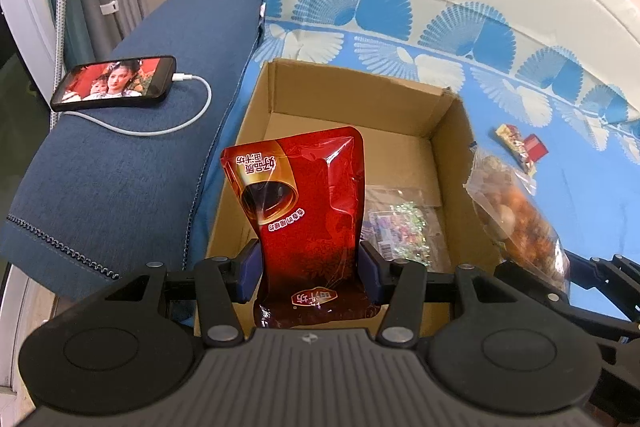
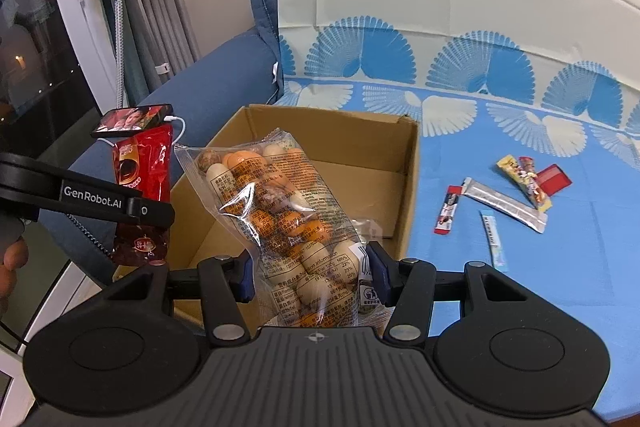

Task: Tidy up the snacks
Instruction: 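Lower the red pouch into the box and open the left gripper while the right releases the peanut bag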

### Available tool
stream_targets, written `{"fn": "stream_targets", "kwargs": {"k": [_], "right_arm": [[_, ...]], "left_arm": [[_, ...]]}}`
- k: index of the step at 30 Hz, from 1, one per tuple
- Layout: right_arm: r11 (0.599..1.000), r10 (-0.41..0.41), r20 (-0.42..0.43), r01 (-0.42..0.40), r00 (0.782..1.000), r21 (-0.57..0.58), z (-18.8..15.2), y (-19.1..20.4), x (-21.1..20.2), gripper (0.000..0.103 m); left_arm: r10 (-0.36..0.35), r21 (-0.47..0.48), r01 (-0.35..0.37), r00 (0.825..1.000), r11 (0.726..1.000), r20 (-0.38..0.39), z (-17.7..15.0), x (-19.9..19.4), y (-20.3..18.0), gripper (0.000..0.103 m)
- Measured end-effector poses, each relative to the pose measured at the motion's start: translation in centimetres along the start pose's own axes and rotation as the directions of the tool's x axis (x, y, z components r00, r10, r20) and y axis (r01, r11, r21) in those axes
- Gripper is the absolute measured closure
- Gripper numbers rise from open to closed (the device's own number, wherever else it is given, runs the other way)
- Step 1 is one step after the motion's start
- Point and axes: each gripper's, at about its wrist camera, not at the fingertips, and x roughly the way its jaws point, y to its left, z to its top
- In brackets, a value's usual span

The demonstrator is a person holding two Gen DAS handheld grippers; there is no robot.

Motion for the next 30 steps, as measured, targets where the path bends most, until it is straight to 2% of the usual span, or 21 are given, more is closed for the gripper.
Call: {"fn": "stream_targets", "kwargs": {"k": [17, 27, 28, 30], "right_arm": [[0.998, 0.014, -0.087, -0.009, 0.996, 0.057, 2.1, -2.2, 7.7, 0.047], [0.998, 0.0, -0.111, 0.008, 0.994, 0.068, 2.7, -2.9, 10.6, 0.047], [0.998, 0.0, -0.115, 0.008, 0.993, 0.067, 2.7, -3.0, 10.8, 0.047], [0.997, -0.001, -0.125, 0.01, 0.992, 0.073, 2.8, -3.1, 11.4, 0.046]], "left_arm": [[0.037, 0.025, -0.034, 0.994, 0.999, -0.103, 2.9, 8.4, -0.1, 0.047], [0.063, 0.052, -0.058, 0.991, 0.997, -0.12, 3.4, 11.0, -0.4, 0.045], [0.067, 0.057, -0.06, 0.99, 0.997, -0.123, 3.4, 11.2, -0.5, 0.043], [0.071, 0.068, -0.062, 0.989, 0.996, -0.13, 3.6, 11.6, -0.6, 0.028]]}}
